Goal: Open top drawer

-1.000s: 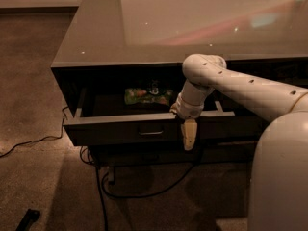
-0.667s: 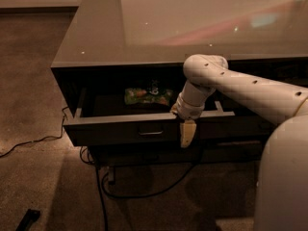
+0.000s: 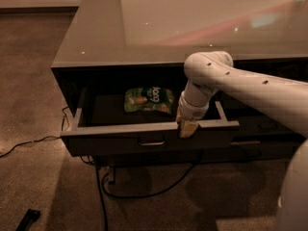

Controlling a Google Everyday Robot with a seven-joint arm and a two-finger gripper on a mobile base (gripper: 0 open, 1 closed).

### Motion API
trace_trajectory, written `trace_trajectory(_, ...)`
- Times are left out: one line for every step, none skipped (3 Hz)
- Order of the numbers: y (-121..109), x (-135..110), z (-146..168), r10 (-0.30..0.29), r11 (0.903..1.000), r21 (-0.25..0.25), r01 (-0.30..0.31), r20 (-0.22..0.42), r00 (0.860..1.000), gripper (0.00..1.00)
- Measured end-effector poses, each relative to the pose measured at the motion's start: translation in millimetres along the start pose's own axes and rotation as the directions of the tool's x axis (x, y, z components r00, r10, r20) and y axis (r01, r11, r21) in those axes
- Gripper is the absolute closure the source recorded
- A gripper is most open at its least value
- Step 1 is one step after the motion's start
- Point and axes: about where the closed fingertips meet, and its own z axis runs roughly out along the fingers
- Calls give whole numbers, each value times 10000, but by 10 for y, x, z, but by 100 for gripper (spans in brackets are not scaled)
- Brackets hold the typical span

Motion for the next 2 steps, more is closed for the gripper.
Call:
trace_trajectory(65,-8,-137,23,9995,312,-15,-260,9997,88)
trace_trajectory(67,-6,-125,22,9995,314,-14,-264,9996,86)
